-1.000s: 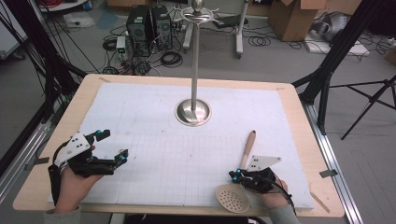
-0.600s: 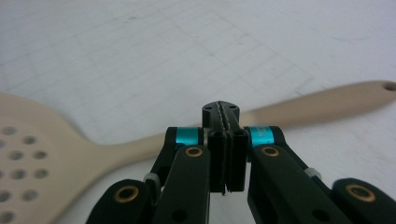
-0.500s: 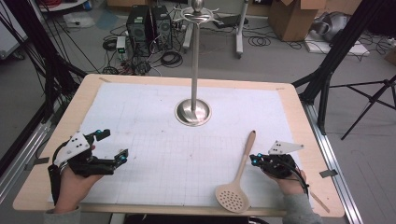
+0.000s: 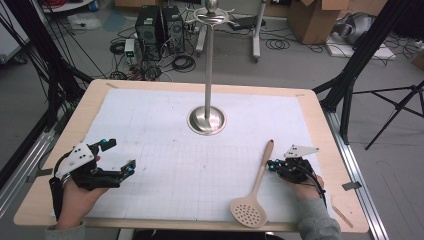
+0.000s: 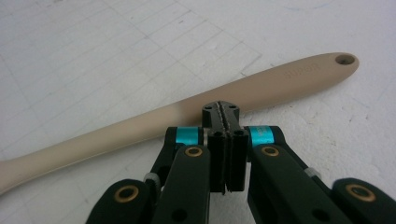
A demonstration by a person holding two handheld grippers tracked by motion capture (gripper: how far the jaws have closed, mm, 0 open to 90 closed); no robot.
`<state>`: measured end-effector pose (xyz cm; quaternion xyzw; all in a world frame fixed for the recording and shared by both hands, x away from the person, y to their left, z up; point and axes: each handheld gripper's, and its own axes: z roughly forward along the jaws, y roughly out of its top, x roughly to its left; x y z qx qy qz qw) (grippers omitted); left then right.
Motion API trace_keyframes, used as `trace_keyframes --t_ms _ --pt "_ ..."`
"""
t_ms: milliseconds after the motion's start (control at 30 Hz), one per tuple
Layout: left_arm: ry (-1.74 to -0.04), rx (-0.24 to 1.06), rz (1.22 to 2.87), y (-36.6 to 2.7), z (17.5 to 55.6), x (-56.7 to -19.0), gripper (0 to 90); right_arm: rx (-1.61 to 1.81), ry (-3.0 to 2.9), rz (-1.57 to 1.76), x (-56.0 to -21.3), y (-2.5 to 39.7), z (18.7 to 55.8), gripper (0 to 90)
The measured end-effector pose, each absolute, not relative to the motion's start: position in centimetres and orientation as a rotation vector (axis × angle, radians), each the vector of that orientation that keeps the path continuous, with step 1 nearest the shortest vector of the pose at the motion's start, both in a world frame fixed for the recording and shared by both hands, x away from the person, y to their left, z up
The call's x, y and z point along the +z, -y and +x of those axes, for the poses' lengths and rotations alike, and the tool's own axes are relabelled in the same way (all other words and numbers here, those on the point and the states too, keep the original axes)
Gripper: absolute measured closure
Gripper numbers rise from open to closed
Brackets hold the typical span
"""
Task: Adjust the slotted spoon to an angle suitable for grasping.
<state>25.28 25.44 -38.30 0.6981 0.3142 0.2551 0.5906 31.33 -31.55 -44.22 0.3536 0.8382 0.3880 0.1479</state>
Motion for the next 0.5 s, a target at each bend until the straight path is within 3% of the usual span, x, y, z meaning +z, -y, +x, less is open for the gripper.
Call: trace_keyframes --t_ms 500 --pt "-0.740 0.599 1.630 -25.5 25.0 -38.4 3.3 1.186 -2.431 0.968 -44.6 30.1 32.6 90.0"
